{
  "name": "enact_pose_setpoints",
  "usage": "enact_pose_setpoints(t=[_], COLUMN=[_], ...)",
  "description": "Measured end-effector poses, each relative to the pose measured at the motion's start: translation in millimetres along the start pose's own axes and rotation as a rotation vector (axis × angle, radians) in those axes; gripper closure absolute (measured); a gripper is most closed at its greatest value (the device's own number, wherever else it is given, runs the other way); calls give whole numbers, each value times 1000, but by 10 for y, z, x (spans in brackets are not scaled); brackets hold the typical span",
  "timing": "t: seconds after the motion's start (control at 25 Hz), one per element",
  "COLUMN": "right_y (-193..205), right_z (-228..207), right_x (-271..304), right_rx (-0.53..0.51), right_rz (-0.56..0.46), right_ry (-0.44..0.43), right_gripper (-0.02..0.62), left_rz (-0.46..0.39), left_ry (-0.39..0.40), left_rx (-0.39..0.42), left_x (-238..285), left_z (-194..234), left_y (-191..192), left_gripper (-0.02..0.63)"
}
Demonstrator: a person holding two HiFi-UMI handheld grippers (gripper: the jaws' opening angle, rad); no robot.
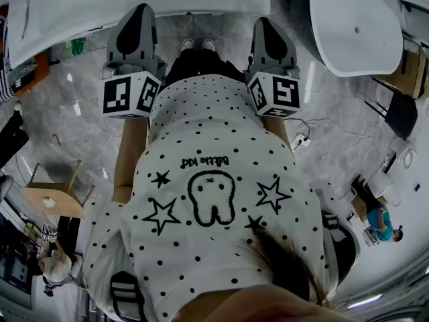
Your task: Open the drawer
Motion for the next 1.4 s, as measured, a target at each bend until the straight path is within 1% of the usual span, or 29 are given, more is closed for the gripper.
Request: enact_pose_setpoints(t=[1.4], right_y=[-23], right_z=[-7], right_x=[43], right_rx=[-7], right_rz=[-24], right_ry=[-2], right_gripper=[581], left_rz=[2], left_ry=[21], left_rx=[-2], left_x=[-7], left_z=[-46], left_y=[28], left_gripper=[601])
Point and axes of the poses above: the fingertips, and each gripper's own axes: x forward along the fingers, z to its left, y out of its underside, the point moved 10 cm from there along -x, backward along the fingers, and after that the axes turned 1 degree about z, right-handed, at the moved point
